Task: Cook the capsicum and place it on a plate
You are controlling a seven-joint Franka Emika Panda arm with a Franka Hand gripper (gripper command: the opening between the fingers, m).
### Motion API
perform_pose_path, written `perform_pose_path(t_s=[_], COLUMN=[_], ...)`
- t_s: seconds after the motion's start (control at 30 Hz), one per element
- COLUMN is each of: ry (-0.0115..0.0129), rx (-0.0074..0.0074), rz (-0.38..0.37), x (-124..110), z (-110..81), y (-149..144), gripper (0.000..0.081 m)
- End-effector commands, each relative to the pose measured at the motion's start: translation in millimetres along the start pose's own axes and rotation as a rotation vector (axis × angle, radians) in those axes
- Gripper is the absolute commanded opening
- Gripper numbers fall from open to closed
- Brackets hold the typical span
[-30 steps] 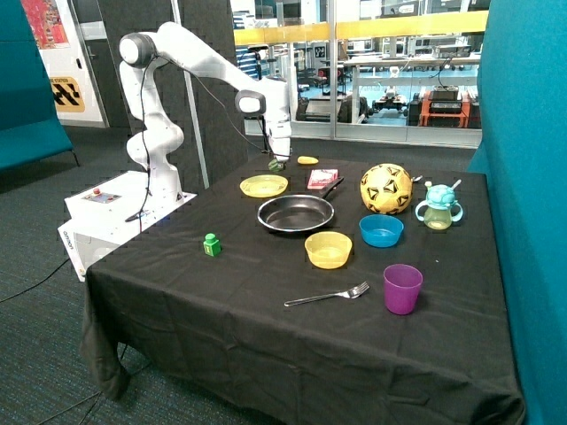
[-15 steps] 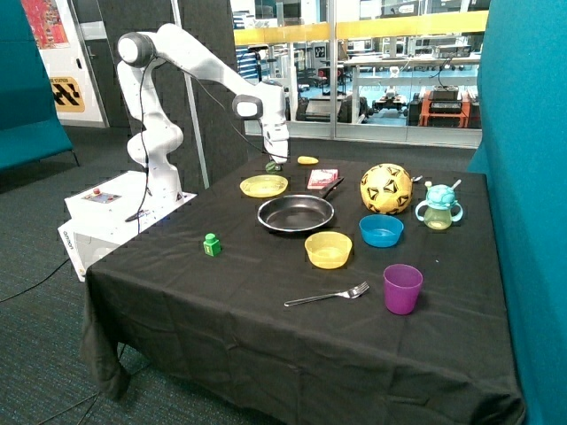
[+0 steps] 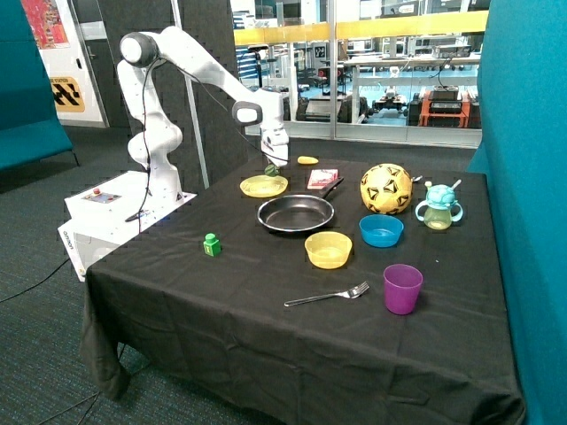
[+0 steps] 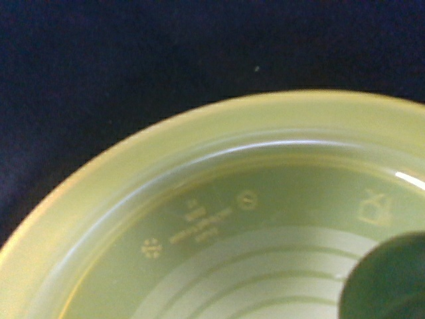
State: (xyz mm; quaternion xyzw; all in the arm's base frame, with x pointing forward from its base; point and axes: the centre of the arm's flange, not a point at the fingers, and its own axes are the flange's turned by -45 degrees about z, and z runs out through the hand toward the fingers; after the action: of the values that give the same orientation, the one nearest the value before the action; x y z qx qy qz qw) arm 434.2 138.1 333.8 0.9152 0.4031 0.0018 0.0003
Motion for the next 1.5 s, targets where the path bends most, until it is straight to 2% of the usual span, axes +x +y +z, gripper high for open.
perform_pose_path(t_s=[0.0,0.27,0.93,0.97,1.0,1.03,1.07,1.1,1.23,1.47], ry=[-0.0030,-0.0031,-0.0031,-0.0031,-0.0031,-0.0031,-0.0031,-0.0031,-0.0031,-0.0031], rx=[0.0019,0.0018,0.0018,0.0018,0.0018,0.0018,0.0018,0.0018,0.0018,0.0018], rz=[0.032,0.065,0.094,0.095,0.096,0.097,0.096,0.095,0.095,0.094], x=[-6,-18,-31,-31,-31,-31,-31,-31,-32,-34], z=[27.9,37.0,51.2,51.0,51.0,51.1,51.1,51.0,49.7,48.1], y=[-2,6,1,1,1,1,2,2,2,2], gripper=[0.0000,0.0000,0.0000,0.0031,0.0108,0.0135,0.0221,0.0267,0.0353,0.0427])
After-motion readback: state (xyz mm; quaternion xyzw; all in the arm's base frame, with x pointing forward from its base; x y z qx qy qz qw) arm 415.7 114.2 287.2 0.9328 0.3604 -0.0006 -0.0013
